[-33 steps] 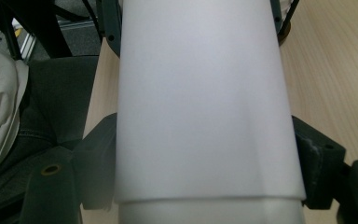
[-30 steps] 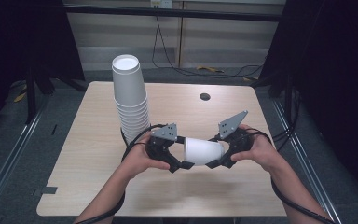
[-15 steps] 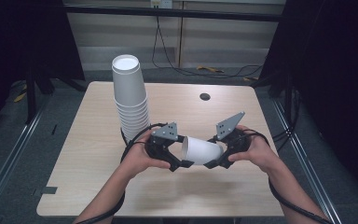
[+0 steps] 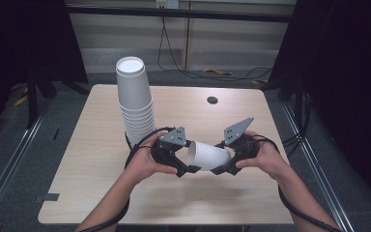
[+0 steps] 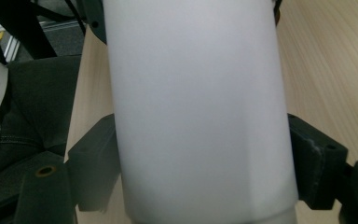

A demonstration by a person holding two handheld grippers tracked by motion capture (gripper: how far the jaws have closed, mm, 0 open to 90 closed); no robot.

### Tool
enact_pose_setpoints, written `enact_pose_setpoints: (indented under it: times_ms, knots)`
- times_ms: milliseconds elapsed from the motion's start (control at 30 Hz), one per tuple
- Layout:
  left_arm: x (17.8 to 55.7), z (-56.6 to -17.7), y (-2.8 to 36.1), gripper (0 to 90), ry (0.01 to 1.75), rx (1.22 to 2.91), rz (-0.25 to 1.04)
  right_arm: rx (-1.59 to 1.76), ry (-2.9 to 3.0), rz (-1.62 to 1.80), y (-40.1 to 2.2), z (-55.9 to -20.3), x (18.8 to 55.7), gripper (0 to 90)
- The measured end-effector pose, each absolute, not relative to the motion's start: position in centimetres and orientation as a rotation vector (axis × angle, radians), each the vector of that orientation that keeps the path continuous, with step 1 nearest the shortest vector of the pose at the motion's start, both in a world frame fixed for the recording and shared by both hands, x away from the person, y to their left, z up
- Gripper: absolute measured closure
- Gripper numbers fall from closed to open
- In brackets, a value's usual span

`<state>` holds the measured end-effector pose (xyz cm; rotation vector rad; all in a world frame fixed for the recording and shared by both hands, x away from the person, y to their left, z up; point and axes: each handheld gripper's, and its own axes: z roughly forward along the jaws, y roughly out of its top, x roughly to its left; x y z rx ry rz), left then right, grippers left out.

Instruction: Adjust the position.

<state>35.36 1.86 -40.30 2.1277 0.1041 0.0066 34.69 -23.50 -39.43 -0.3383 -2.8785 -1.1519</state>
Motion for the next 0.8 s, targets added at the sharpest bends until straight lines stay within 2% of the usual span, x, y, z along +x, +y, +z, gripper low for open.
enact_pose_setpoints:
  times_ms: [367,800]
  knots:
    - [35.6,-40.0,2.4,14.4,0.162,2.208,0.048,-0.548,-2.879,-1.205,-25.8,-40.9,34.4,17.0]
    - [35.7,-40.1,2.5,14.4,0.192,2.278,0.083,-0.79,-2.892,-1.235,-28.9,-44.7,33.3,16.2]
